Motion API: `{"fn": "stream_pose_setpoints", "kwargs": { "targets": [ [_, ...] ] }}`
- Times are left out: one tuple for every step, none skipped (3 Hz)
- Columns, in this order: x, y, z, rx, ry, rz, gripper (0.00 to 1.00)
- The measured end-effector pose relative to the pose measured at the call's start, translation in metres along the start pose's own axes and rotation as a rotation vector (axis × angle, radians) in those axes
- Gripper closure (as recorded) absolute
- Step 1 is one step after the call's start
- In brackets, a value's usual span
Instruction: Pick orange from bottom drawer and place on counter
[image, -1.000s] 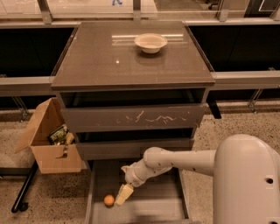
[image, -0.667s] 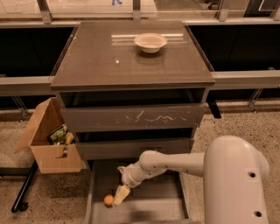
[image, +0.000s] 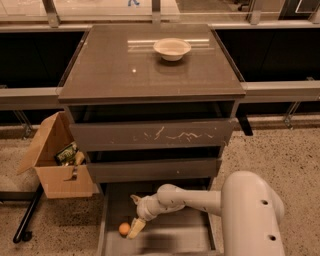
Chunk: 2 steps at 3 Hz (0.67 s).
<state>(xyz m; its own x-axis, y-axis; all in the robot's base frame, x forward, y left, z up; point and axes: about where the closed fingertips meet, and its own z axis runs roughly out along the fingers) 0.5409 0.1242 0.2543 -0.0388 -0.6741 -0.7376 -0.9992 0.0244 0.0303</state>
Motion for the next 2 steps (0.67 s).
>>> {"fn": "stream_pose_setpoints", "kwargs": {
  "targets": [
    [0.02, -0.002, 0.034, -0.001, 0.001, -0.021, 0.0],
    [0.037, -0.003, 0.064, -0.003, 0.036, -0.023, 0.0]
  ]
}}
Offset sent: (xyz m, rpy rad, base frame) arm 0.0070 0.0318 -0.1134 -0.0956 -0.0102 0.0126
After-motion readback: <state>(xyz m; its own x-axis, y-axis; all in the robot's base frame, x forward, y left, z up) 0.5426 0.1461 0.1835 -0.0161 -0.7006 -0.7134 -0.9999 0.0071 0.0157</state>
